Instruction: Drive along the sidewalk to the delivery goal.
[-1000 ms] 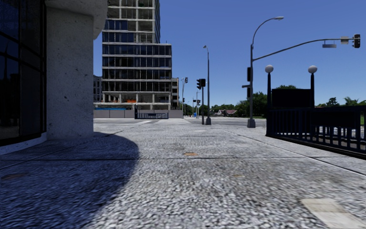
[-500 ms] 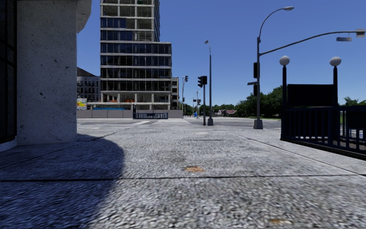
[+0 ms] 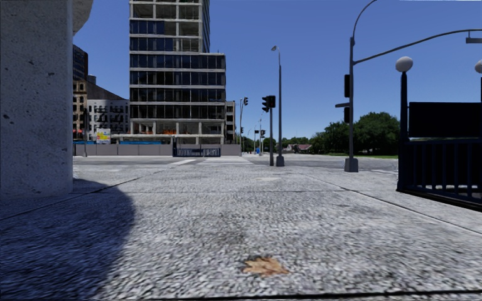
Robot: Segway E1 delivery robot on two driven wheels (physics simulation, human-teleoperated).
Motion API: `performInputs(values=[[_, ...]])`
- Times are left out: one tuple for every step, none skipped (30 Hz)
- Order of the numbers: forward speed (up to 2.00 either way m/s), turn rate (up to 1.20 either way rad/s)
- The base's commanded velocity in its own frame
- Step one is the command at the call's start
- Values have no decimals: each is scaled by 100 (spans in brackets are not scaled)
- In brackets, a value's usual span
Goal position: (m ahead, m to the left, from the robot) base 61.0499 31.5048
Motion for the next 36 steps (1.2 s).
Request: performInputs(values=[[200, 0], [200, 0], [200, 0], [200, 0], [200, 0], [200, 0], [200, 0], [200, 0], [200, 0], [200, 0], [200, 0], [200, 3], [200, 8], [200, 12], [200, 12], [200, 19], [200, 24], [200, 25], [200, 25], [200, 25], [200, 25], [200, 25], [200, 25], [200, 25], [200, 25], [200, 25], [200, 25], [200, 18], [200, 0], [200, 0], [200, 0], [200, 0], [200, 0], [200, 0], [200, 0], [200, 0]])
